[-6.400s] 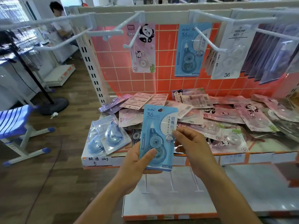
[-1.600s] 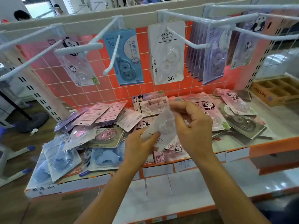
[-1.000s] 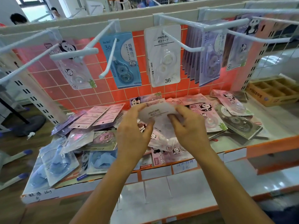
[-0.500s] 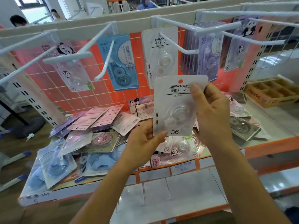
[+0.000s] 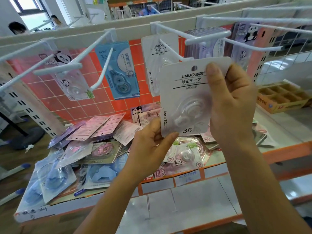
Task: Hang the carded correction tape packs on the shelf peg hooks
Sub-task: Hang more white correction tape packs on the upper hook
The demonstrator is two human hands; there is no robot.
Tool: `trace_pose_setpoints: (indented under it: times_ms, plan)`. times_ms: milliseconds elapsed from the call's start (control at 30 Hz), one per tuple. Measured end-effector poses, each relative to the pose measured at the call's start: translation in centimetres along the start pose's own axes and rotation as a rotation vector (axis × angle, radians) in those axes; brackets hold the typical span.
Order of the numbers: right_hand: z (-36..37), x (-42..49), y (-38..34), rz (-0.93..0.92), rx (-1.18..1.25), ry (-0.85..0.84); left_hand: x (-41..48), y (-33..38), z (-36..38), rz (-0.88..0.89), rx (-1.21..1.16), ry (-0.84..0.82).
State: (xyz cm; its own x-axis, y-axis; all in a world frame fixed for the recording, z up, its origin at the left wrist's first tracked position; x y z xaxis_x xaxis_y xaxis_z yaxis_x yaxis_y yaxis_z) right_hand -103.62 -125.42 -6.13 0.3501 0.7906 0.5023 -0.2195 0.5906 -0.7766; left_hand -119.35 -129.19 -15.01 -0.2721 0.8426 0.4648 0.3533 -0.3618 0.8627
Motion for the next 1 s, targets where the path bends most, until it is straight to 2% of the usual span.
trace_pose_setpoints:
  times_ms: [167, 467, 733, 833, 1000]
  plan:
    - [0.0, 0.4, -0.4, 0.004, 0.037, 0.014, 0.0, 0.4, 0.1, -0.015, -0.045, 0.01]
    - [0.5, 1.2, -0.3, -0.052, -0.048, 0.008, 0.2, 0.8, 0.3, 0.025, -0.077, 0.04]
    - [3.1, 3.8, 4.3, 0.028, -0.121, -0.047, 2.7, -1.7, 0.4, -0.085, -0.054, 0.058]
    - [5.5, 6.4, 7.2, 0.021, -0.249, -0.051, 5.8, -3.3, 0.3, -0.134, -0.025, 0.108]
    - [9.4, 9.9, 11.8, 0.053, -0.453, -0.101, 10.3, -6.2, 0.6, -0.316, -0.06, 0.176]
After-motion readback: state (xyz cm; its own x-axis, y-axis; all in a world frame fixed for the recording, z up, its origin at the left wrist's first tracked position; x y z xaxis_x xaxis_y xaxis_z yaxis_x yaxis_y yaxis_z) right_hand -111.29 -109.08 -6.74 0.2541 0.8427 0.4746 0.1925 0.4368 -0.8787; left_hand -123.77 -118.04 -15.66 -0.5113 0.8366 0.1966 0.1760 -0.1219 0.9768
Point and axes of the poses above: each hand's wrist, its own x-axis towards the middle knuckle, its own z-axis out of the palm, y = z × x, the point moved 8 cm from there along x, towards the middle knuckle, and after that the axes turned 15 degrees about y, right-handed, at the moved point
